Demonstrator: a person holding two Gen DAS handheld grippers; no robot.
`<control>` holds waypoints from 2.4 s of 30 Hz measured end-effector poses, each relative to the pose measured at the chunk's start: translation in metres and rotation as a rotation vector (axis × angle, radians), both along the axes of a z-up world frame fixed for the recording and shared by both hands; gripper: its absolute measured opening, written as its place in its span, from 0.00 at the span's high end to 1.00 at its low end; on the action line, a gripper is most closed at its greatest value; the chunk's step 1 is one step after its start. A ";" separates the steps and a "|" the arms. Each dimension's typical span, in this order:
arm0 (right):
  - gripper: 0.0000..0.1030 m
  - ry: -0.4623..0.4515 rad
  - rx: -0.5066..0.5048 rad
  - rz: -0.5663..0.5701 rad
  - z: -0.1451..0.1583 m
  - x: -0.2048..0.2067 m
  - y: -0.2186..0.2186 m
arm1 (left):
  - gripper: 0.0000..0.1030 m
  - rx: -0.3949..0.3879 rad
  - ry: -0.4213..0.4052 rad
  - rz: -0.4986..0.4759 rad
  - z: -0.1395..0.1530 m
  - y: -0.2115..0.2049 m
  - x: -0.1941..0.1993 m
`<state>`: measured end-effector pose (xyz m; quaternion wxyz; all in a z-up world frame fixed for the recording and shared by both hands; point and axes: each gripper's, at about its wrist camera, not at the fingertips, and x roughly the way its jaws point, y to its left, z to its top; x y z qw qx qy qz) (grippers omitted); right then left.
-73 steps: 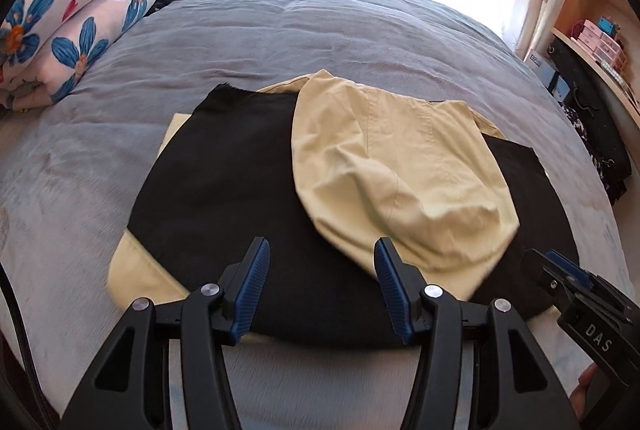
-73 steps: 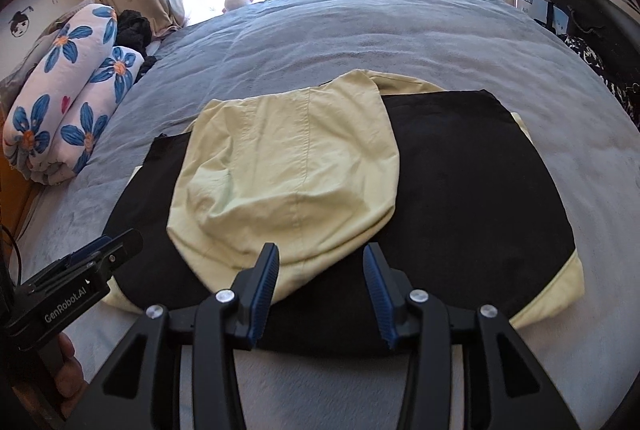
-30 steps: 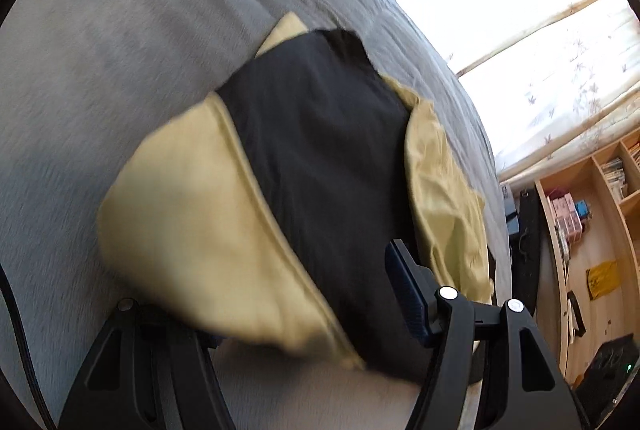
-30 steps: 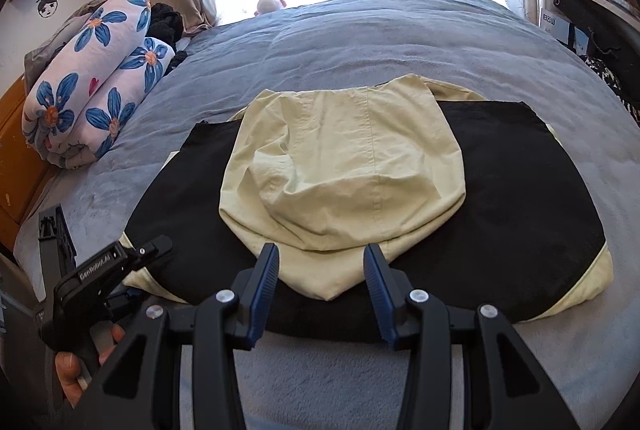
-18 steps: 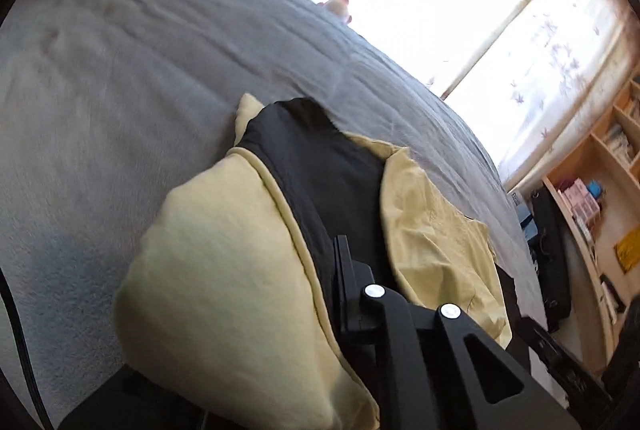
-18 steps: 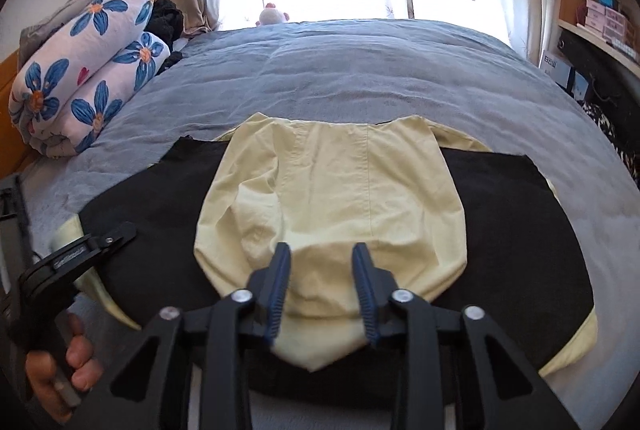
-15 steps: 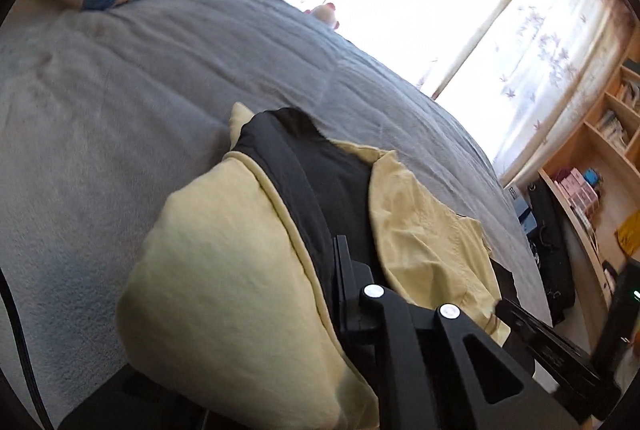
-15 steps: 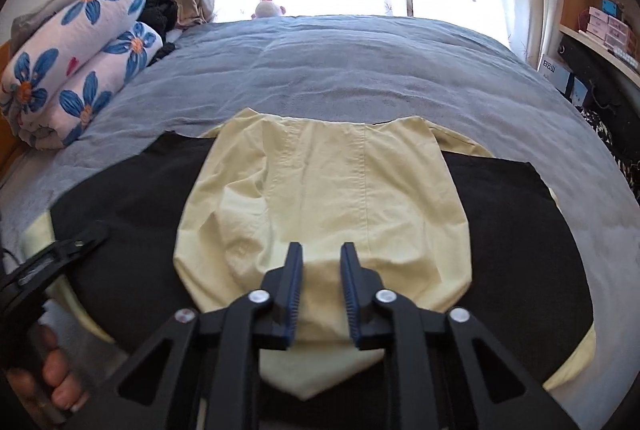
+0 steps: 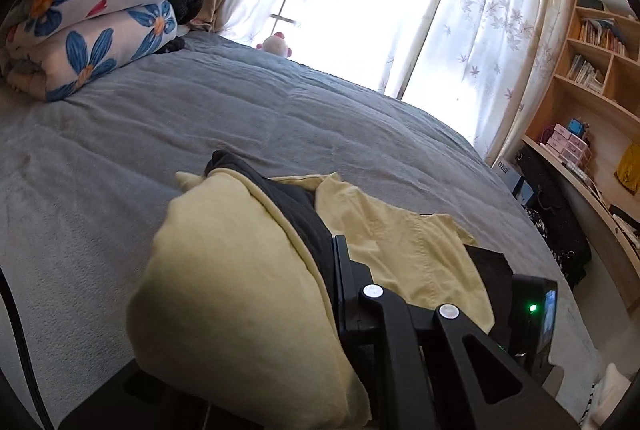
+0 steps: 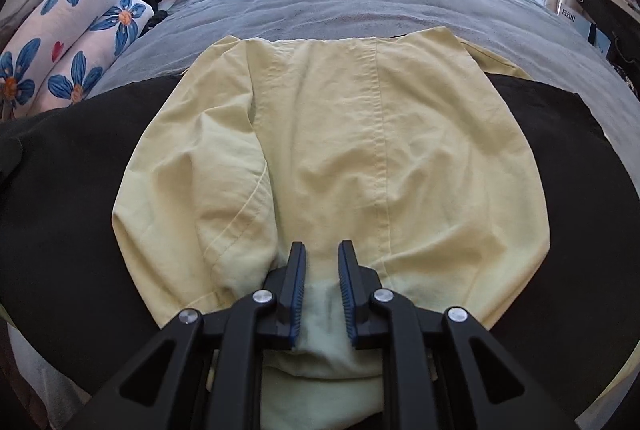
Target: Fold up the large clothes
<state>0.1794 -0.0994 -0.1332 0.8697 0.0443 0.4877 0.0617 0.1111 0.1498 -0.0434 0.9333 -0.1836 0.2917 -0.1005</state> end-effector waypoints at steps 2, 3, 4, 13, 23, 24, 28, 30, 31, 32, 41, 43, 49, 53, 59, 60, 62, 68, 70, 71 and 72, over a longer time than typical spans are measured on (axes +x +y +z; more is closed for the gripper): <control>0.82 0.002 0.022 0.006 -0.001 0.001 -0.002 | 0.94 0.021 -0.013 -0.020 0.010 -0.013 0.002; 0.81 0.003 0.037 0.008 -0.001 0.000 -0.004 | 0.94 0.030 -0.023 -0.035 0.016 -0.021 0.003; 0.81 0.006 0.061 0.008 -0.001 -0.001 -0.008 | 0.94 0.044 -0.035 -0.053 0.022 -0.031 0.005; 0.79 0.007 0.206 -0.019 0.033 -0.035 -0.066 | 0.94 0.220 -0.123 -0.186 0.056 -0.131 0.003; 0.78 -0.053 0.098 -0.436 0.051 -0.098 -0.203 | 0.92 0.189 -0.049 -0.440 0.022 -0.252 0.002; 0.78 -0.039 0.097 -0.457 0.049 -0.096 -0.211 | 0.91 0.204 -0.018 -0.472 0.011 -0.266 0.003; 0.78 -0.025 0.087 -0.538 0.047 -0.096 -0.232 | 0.91 0.289 0.118 -0.548 -0.036 -0.300 0.004; 0.78 -0.018 0.092 -0.549 0.047 -0.097 -0.239 | 0.91 0.287 0.149 -0.560 -0.046 -0.302 0.002; 0.78 -0.013 0.086 -0.550 0.046 -0.098 -0.240 | 0.91 0.285 0.146 -0.560 -0.047 -0.302 0.000; 0.78 -0.013 0.080 -0.552 0.047 -0.099 -0.242 | 0.91 0.276 0.137 -0.561 -0.044 -0.300 -0.001; 0.78 -0.054 0.076 -0.592 0.059 -0.107 -0.257 | 0.91 0.115 0.117 -0.576 -0.014 -0.297 -0.002; 0.78 -0.060 0.072 -0.611 0.062 -0.108 -0.264 | 0.91 0.073 0.127 -0.585 -0.011 -0.307 -0.002; 0.78 -0.085 0.064 -0.647 0.070 -0.112 -0.279 | 0.91 -0.028 0.129 -0.601 0.001 -0.307 -0.002; 0.78 -0.070 0.067 -0.657 0.068 -0.112 -0.285 | 0.91 -0.064 0.164 -0.601 -0.006 -0.306 -0.001; 0.78 -0.043 0.059 -0.653 0.060 -0.109 -0.285 | 0.91 -0.041 0.188 -0.624 -0.021 -0.318 0.002; 0.78 -0.032 0.057 -0.653 0.057 -0.108 -0.285 | 0.91 -0.026 0.207 -0.628 -0.029 -0.322 0.004; 0.78 -0.009 0.058 -0.652 0.052 -0.107 -0.285 | 0.91 -0.010 0.260 -0.626 -0.046 -0.326 0.009; 0.78 -0.003 0.047 -0.653 0.052 -0.107 -0.287 | 0.85 -0.037 0.303 -0.645 -0.055 -0.322 0.013; 0.78 -0.008 0.051 -0.652 0.054 -0.107 -0.286 | 0.56 -0.048 0.330 -0.681 -0.052 -0.325 0.015; 0.78 -0.011 0.054 -0.650 0.055 -0.108 -0.285 | 0.50 -0.056 0.345 -0.700 -0.051 -0.324 0.014; 0.78 -0.016 0.055 -0.644 0.057 -0.108 -0.284 | 0.42 -0.054 0.346 -0.708 -0.049 -0.324 0.012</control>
